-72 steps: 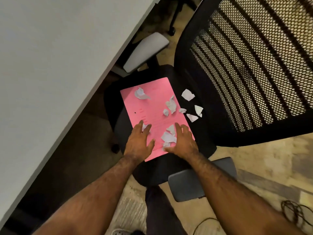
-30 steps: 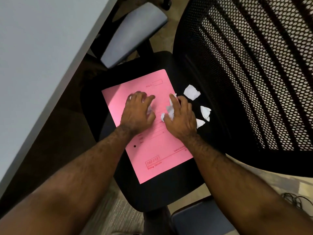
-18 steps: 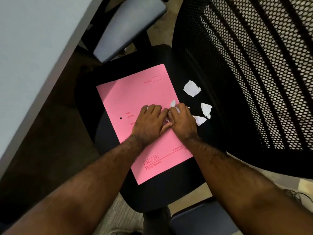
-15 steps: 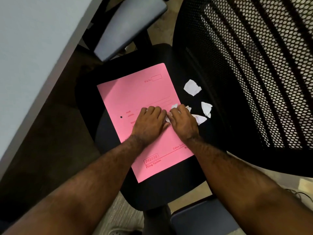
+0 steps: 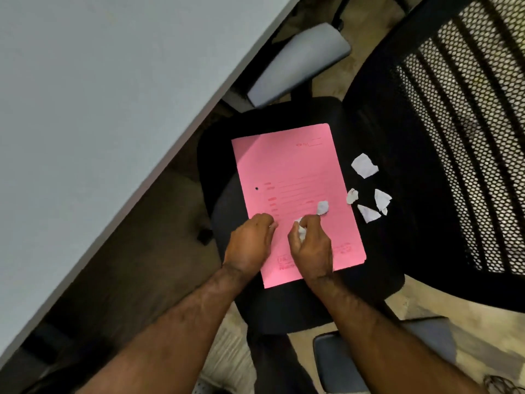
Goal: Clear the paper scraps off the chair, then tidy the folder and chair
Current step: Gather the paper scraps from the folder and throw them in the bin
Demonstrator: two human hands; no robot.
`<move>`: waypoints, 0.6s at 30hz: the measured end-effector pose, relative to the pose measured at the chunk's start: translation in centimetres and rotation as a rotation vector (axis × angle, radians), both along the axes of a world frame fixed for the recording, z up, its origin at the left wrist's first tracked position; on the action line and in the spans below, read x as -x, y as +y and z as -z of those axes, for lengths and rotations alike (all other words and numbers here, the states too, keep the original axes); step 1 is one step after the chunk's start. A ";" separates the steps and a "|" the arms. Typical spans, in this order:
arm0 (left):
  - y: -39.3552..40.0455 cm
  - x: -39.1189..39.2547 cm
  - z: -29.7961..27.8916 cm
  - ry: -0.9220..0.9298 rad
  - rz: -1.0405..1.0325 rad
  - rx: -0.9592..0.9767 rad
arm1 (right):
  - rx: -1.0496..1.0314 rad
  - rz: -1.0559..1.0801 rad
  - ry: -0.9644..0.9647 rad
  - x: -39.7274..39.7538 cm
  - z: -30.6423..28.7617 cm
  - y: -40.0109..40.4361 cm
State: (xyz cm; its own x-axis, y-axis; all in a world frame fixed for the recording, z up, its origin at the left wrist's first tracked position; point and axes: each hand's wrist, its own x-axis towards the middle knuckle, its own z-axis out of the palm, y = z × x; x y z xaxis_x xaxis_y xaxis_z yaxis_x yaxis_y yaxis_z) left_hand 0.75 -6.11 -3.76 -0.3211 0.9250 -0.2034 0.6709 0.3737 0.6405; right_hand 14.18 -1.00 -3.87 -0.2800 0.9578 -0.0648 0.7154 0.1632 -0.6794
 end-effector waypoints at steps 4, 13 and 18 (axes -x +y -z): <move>-7.3 1.8 -2.1 -0.003 -0.239 -0.063 | -0.018 -0.137 -0.005 2.8 -1.3 -4.0; -28.6 5.7 -3.0 0.130 -0.679 -0.041 | -0.040 -0.646 0.068 11.6 -2.7 -19.2; -40.3 7.7 -2.5 0.261 -0.910 -0.016 | -0.109 -0.868 0.108 16.7 -2.1 -30.9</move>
